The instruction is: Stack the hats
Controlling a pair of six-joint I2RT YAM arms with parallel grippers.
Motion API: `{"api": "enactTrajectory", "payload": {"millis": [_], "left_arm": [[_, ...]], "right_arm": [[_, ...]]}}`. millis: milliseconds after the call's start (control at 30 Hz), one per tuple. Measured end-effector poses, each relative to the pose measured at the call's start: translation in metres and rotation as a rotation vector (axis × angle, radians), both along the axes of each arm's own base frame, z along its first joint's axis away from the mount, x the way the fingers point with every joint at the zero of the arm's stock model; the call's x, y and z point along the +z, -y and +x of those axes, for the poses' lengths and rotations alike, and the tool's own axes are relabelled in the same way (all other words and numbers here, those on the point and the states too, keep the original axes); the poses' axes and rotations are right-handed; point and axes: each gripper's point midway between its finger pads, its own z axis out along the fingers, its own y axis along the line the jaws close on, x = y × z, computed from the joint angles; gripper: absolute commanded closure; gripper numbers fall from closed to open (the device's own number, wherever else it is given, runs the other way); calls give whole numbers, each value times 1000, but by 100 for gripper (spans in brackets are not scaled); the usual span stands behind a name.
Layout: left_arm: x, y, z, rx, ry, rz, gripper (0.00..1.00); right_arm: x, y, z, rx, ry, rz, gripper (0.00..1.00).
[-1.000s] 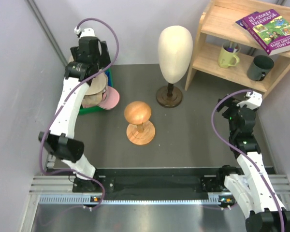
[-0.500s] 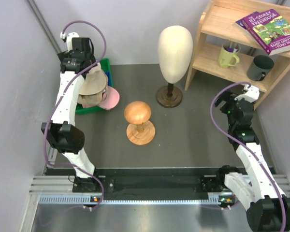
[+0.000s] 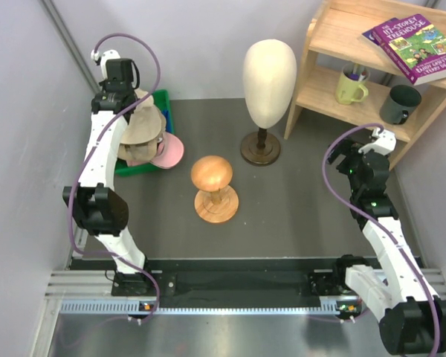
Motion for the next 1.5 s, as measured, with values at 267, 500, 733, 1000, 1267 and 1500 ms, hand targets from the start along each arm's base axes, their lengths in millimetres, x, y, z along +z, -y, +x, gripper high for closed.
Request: {"api": "enactTrajectory", "payload": {"millis": [267, 500, 733, 1000, 1267, 1500], "left_arm": [[29, 32, 8, -174, 103, -65, 100], [110, 98, -8, -459, 326, -164, 100], [199, 185, -31, -748, 589, -329, 100], [283, 307, -68, -1053, 828, -555, 100], [324, 347, -80, -1129, 984, -716, 100], [343, 371, -83, -1146, 1087, -817, 100]], "right_arm": [[4, 0, -1, 2, -6, 0, 7], [18, 0, -9, 3, 15, 1, 8], [29, 2, -31, -2, 38, 2, 8], [40, 5, -59, -18, 77, 20, 8], [30, 7, -79, -30, 61, 36, 8], [24, 7, -84, -33, 38, 35, 9]]}}
